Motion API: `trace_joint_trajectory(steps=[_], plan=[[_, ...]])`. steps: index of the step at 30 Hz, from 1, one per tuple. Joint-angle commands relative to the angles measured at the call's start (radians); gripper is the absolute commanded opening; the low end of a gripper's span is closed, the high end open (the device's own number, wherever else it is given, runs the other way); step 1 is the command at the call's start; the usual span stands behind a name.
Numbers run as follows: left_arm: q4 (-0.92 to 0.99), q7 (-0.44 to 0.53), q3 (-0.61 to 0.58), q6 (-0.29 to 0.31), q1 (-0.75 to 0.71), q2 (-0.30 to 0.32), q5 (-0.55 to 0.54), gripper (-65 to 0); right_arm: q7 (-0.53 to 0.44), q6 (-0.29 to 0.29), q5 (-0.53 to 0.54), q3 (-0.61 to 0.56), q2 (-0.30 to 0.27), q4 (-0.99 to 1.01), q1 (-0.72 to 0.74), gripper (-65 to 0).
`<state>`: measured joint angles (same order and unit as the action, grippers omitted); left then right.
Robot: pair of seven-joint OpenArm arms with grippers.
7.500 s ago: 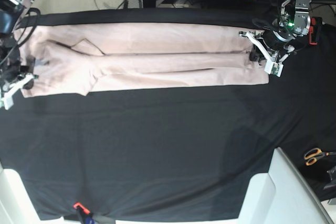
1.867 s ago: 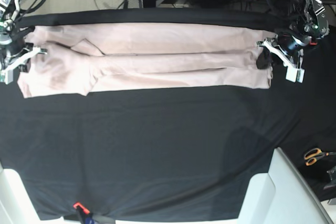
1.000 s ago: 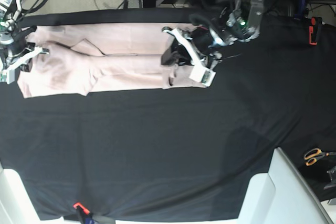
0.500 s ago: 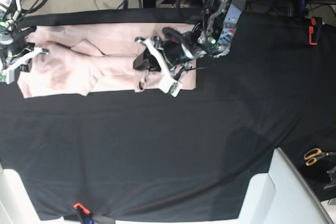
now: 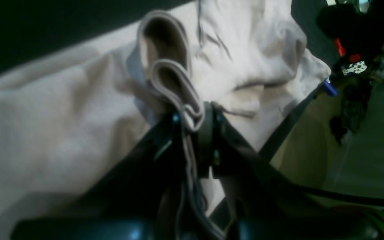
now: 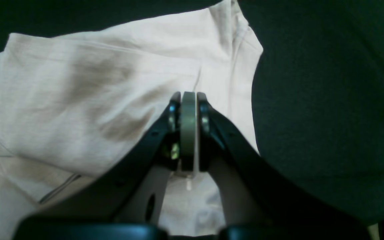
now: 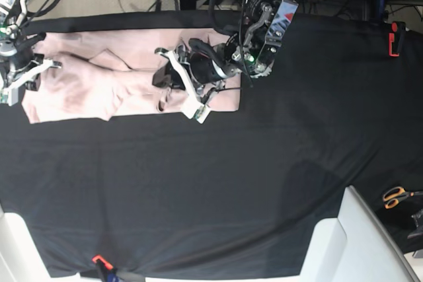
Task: Fold the T-shirt properly
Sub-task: 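Grasp the strip end with the left gripper and fold it toward the right gripper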
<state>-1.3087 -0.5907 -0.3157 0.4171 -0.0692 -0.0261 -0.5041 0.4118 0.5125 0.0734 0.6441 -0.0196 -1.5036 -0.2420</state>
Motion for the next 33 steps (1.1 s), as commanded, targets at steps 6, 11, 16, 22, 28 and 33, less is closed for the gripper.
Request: trace_joint_trajectory(steps=[6, 11, 16, 22, 28, 33], plan=[[-0.016, 0.019, -0.006, 0.01, 0.021, -0.015, -0.021, -65.0, -0.023, 0.001, 0.009, 0.006, -0.015, -0.016, 0.005, -64.4], [-0.016, 0.018, -0.006, 0.01, 0.024, -0.015, -0.026, -65.0, -0.023, 0.001, 0.009, 0.006, -0.015, -0.016, 0.005, -64.4], [-0.016, 0.016, -0.006, 0.012, 0.027, -0.024, -0.029, -46.6, -0.023, 0.001, 0.009, 0.001, -0.015, -0.016, 0.005, -64.4], [-0.018, 0.01, -0.072, 0.012, 0.07, -0.053, -0.029, -37.4, -0.023, 0.001, 0.009, -0.002, -0.015, -0.016, 0.003, -64.4], [-0.029, 0.011, -0.142, 0.012, 0.111, -0.079, -0.035, -20.7, -0.023, 0.002, 0.009, -0.002, -0.013, -0.016, 0.0, -64.4], [-0.125, 0.01, -0.046, 0.012, 0.121, -0.024, -0.13, -14.6, -0.023, 0.004, 0.012, -0.048, -0.009, -0.064, -0.038, -64.4]])
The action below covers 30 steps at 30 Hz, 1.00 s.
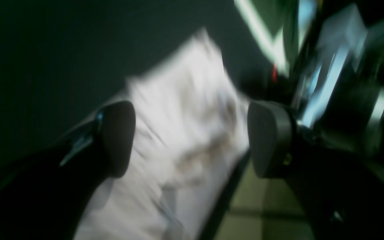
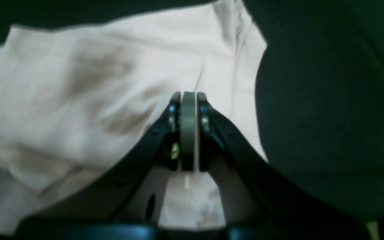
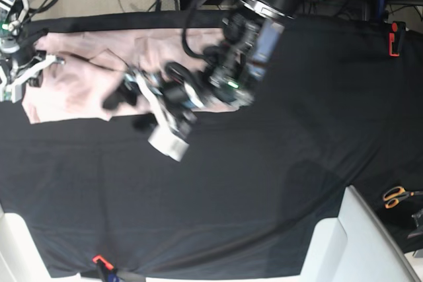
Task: Fold the T-shirt properly
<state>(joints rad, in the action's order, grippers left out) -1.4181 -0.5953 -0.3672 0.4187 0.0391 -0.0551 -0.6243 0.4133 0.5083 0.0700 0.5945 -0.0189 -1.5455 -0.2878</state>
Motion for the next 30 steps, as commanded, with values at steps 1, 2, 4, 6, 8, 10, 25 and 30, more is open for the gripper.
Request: trace_joint_trajectory(steps=[1, 2, 4, 6, 8, 10, 25, 30], plan=[[-0.048, 0.013, 0.026, 0.01, 0.011, 0.044, -0.029, -16.9, -0.024, 0.008, 0.015, -0.025, -0.01, -0.045, -0.012, -64.4], [-0.079, 0.002, 0.052, 0.01, -0.005, 0.09, -0.045, -21.4, -0.024, 0.008, 0.015, -0.06, -0.01, -0.077, -0.031, -64.4], [-0.126, -0.021, 0.121, 0.01, -0.046, 0.179, -0.059, -33.4, -0.024, 0.008, 0.015, -0.127, -0.01, -0.134, -0.072, -64.4], [-0.157, -0.03, 0.222, 0.01, -0.109, 0.251, -0.055, -52.2, -0.024, 0.008, 0.017, -0.204, -0.008, -0.189, -0.107, -64.4], [-0.158, -0.027, 0.351, 0.01, -0.187, 0.311, -0.053, -65.0, -0.024, 0.008, 0.017, -0.259, 0.007, -0.221, -0.126, -64.4], [-0.157, -0.024, 0.478, 0.01, -0.258, 0.355, -0.05, -65.0, -0.024, 0.008, 0.017, -0.27, 0.047, -0.232, -0.13, -64.4], [-0.16, 0.123, 0.814, 0.015, -0.568, 0.409, -0.05, -65.0, 0.523, 0.011, 0.701, 0.166, -0.091, -0.092, 0.071, -36.5], [-0.158, 0.182, 0.813, 0.015, -0.589, 0.409, -0.05, -65.0, 0.632, 0.19, 0.887, 0.29, -0.232, 0.172, 0.1, -15.6]])
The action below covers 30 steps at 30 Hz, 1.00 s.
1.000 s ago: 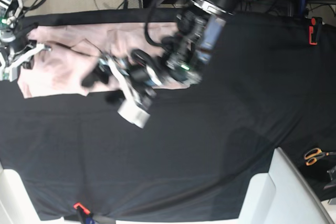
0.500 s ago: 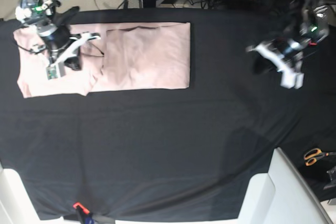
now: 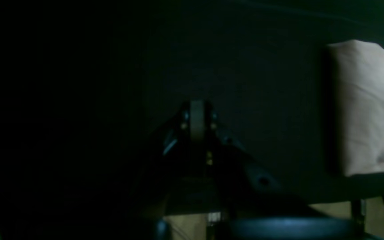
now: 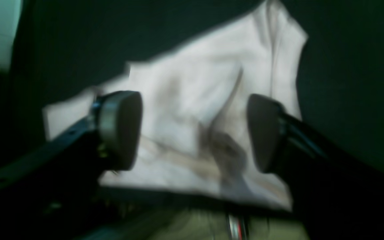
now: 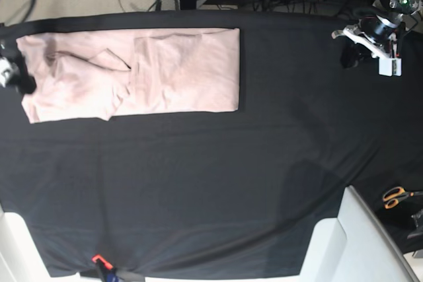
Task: Fold the T-shirt properly
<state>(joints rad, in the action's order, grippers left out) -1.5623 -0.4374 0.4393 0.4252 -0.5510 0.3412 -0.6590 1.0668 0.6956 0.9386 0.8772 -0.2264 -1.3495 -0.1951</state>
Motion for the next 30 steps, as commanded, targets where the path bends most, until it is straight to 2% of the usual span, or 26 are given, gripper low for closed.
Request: trace_joint_trajectory(steps=[1, 3, 7, 11, 14, 18, 21, 25, 27, 30], plan=[[-0.013, 0.024, 0.008, 0.008, 0.001, 0.012, -0.015, -65.0, -0.02, 0.003, 0.032, 0.001, -0.061, 0.045, 0.007, -11.3], [-0.013, 0.024, 0.011, 0.008, 0.001, 0.012, -0.015, -65.0, -0.015, 0.003, 0.044, -0.017, -0.127, 0.186, 0.026, -5.6], [-0.013, 0.025, 0.013, 0.01, 0.001, 0.012, -0.015, -65.0, -0.024, 0.003, 0.041, -0.063, -0.215, 0.42, 0.062, -5.1], [0.018, 0.027, 0.008, 0.01, 0.006, 0.012, -0.015, -65.0, -0.063, 0.003, 0.04, -0.106, -0.258, 0.594, 0.11, -5.1], [0.059, 0.028, 0.008, 0.01, 0.007, 0.009, -0.015, -65.0, -0.093, 0.003, 0.041, -0.197, -0.261, 0.643, 0.139, -5.1], [0.087, 0.03, 0.008, 0.01, 0.006, 0.008, -0.015, -65.0, -0.086, 0.003, 0.046, -0.289, -0.247, 0.643, 0.162, -5.1], [0.092, 0.03, 0.013, 0.01, 0.004, 0.008, -0.015, -65.0, -0.084, 0.003, 0.046, -0.319, -0.227, 0.643, 0.164, -5.3], [0.092, 0.03, 0.013, 0.01, 0.006, 0.008, -0.015, -65.0, -0.084, 0.003, 0.044, -0.362, -0.227, 0.643, 0.151, -5.4], [0.092, 0.03, 0.008, 0.01, 0.007, 0.008, -0.015, -65.0, -0.084, 0.003, 0.044, -0.378, -0.227, 0.637, 0.141, -9.3], [0.092, 0.03, 0.005, 0.01, 0.009, 0.008, -0.015, -65.0, -0.087, 0.003, 0.044, -0.408, -0.227, 0.614, 0.128, -18.6]])
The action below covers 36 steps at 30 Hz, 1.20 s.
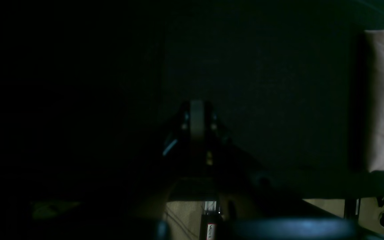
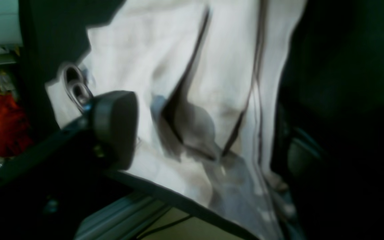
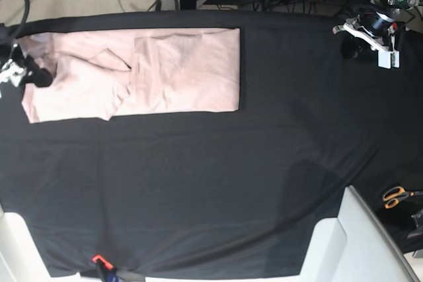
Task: Fold the T-shirt properly
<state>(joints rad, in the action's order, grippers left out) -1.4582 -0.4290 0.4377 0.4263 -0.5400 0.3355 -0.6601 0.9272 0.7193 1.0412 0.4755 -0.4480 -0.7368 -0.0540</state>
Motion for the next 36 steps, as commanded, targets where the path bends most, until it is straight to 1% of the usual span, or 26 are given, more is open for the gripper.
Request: trace_joint_trajectory(steps=[1, 5, 8, 11, 17, 18, 19, 25, 27, 30, 32, 36], plan=[[-0.012, 0.022, 0.006, 0.009, -0.002, 0.014, -0.014, -65.0, 0.048, -0.021, -0.057, -0.008, -0.005, 0.001, -0.014, -20.7], [-0.012, 0.022, 0.006, 0.009, -0.002, 0.014, -0.014, -65.0, 0.043, -0.021, -0.058, -0.007, -0.004, 0.001, -0.014, -24.8], [-0.011, 0.022, 0.006, 0.009, -0.002, 0.014, -0.014, -65.0, 0.019, -0.021, -0.058, -0.01, -0.004, 0.001, -0.005, -29.6], [-0.011, 0.022, 0.006, 0.009, -0.002, 0.012, -0.014, -65.0, -0.009, -0.021, -0.062, -0.01, -0.004, 0.006, 0.001, -39.2], [-0.011, 0.022, 0.006, 0.009, -0.005, 0.012, -0.014, -65.0, -0.009, -0.021, -0.062, -0.011, -0.004, 0.007, 0.016, -60.8], [-0.011, 0.022, 0.006, 0.009, -0.005, 0.012, -0.014, -65.0, -0.009, -0.021, -0.062, -0.011, -0.004, 0.007, 0.019, -63.6], [-0.011, 0.022, 0.006, 0.009, -0.005, 0.012, -0.014, -65.0, -0.009, -0.021, -0.062, -0.011, -0.004, 0.007, 0.019, -65.0], [-0.011, 0.022, 0.006, 0.009, -0.009, 0.01, -0.014, -65.0, -0.007, -0.021, -0.063, -0.011, -0.005, 0.0, 0.019, -64.8], [-0.011, 0.022, 0.006, 0.009, -0.01, 0.01, -0.014, -65.0, -0.009, -0.021, -0.063, -0.013, -0.007, -0.031, 0.016, -64.8], [-0.011, 0.022, 0.005, 0.009, -0.01, 0.01, -0.014, -65.0, -0.009, -0.021, -0.063, -0.011, -0.005, -0.131, -0.013, -64.8], [-0.011, 0.022, 0.01, 0.009, -0.01, -0.002, -0.014, -65.0, -0.01, -0.021, -0.063, -0.011, -0.004, -0.234, -0.042, -64.8], [-0.011, 0.022, 0.01, 0.009, -0.01, -0.009, -0.014, -65.0, -0.01, -0.021, -0.063, -0.005, 0.031, -0.458, -0.112, -64.8]])
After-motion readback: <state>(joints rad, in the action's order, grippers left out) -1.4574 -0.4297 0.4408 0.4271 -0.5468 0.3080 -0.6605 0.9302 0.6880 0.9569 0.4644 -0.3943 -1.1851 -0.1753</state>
